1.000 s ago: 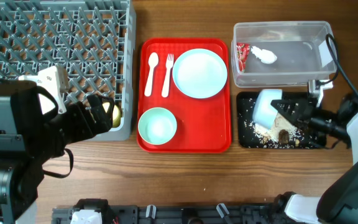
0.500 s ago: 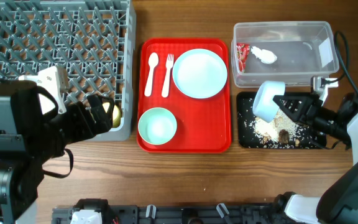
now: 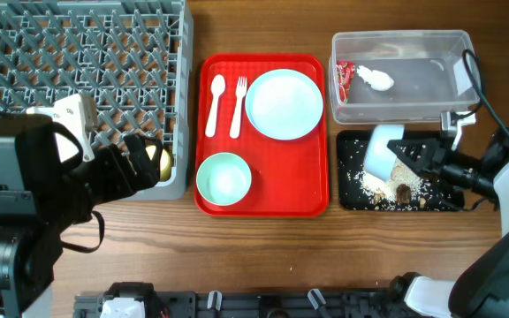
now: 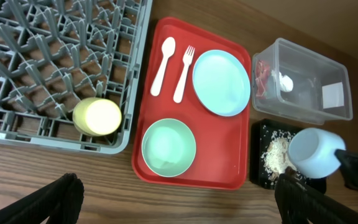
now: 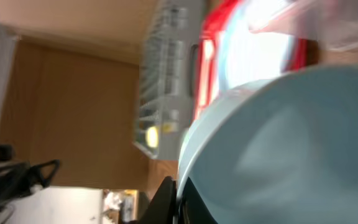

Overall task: Sort waste into correct bins and load items into the dishwasher rack
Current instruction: 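Tip the bowl over the black tray to empty the rice, then place the emptied light-blue bowl back on the red tray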

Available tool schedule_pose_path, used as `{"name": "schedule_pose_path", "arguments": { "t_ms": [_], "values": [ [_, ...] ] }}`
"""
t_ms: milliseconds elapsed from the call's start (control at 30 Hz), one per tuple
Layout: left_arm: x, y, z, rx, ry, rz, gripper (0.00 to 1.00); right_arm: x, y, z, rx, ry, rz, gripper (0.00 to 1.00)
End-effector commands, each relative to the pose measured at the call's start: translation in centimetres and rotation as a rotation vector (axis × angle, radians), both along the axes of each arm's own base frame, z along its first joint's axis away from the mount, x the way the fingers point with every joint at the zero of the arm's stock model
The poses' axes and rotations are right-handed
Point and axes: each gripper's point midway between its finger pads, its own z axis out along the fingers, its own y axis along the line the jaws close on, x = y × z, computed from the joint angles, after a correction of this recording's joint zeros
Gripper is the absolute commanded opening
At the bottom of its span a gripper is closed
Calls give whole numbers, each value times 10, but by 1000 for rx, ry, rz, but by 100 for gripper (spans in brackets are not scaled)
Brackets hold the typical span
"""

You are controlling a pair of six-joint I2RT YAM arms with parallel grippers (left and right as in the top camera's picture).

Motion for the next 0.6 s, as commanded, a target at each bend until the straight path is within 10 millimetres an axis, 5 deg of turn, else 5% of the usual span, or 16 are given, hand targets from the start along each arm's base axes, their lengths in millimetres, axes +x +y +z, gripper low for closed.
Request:
{"name": "schedule_pose_path", "arguments": {
  "t_ms": [0, 67, 100, 200, 367, 467, 500, 567],
  "values": [
    [-1, -3, 4, -1, -15, -23, 100, 4, 3, 27, 80, -129, 2, 4],
    [-1, -3, 4, -1, -15, -23, 100, 6, 3, 32, 170, -27, -20, 4],
    [-1, -3, 4, -1, -15, -23, 100, 4, 7, 56, 202, -222, 6, 4],
    [-1, -3, 4, -1, -15, -23, 100, -3, 19, 56, 47, -372, 65, 4],
    [-1, -3, 4, -1, -15, -23, 100, -2, 16, 26, -40, -148, 55, 5],
    [-1, -3, 4, -1, -15, -23, 100, -1, -16, -37, -259, 282, -95, 4],
    [-1, -3, 4, -1, -15, -23, 100, -4, -16, -40, -266, 304, -96, 4],
    [-1, -3, 4, -1, -15, -23, 100, -8, 10, -1, -165, -19, 53, 4]
  ]
}}
